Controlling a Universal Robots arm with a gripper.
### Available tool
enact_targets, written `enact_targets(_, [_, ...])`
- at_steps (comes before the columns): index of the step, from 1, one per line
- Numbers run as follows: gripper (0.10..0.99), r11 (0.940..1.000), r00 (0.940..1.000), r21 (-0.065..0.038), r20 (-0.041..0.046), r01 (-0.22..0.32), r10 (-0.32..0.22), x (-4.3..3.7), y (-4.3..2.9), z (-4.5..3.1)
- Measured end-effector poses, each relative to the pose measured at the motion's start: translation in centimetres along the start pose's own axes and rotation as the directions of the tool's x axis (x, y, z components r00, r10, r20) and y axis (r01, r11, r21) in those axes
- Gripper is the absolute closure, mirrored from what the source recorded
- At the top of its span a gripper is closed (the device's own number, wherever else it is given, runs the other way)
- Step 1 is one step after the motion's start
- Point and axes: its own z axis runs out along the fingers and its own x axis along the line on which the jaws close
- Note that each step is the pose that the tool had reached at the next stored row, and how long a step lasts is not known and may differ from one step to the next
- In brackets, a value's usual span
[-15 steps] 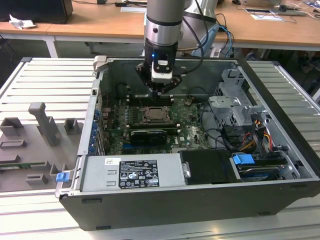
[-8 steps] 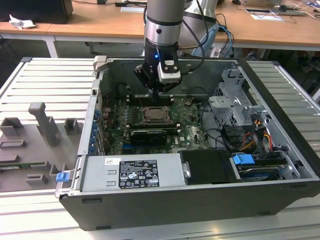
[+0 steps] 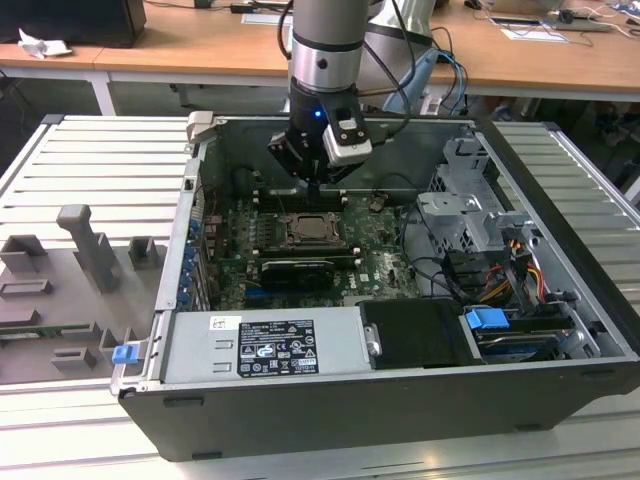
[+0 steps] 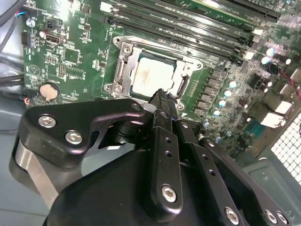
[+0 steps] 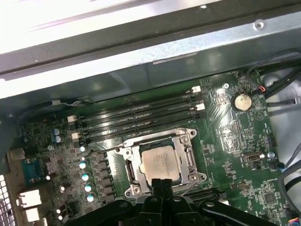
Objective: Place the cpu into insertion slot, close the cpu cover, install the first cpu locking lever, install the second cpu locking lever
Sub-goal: 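Install the first cpu locking lever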
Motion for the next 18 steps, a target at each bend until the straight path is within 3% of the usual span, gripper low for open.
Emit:
enact_targets(6, [0.98, 0.9948, 0.9948, 0.0, 0.0073, 0.102, -0.102, 0.0, 0.0, 0.04])
enact_targets(8, [0.98, 0.98, 0.98, -0.002, 0.0132, 0.199, -0.199, 0.0, 0.0, 0.1])
enact_targets(11, [0.98, 0.9676, 0.9675, -0.004, 0.0165, 0.253, -0.252, 0.01, 0.0, 0.12])
enact_targets(12, [0.98, 0.9653, 0.965, -0.004, 0.023, 0.261, -0.261, 0.01, 0.0, 0.14])
enact_targets(15, [0.98, 0.9647, 0.9645, -0.004, 0.024, 0.263, -0.263, 0.2, -0.04, 0.22])
enact_targets(18, [0.98, 0.9657, 0.9654, -0.004, 0.024, 0.26, -0.259, 2.54, -0.53, 0.31])
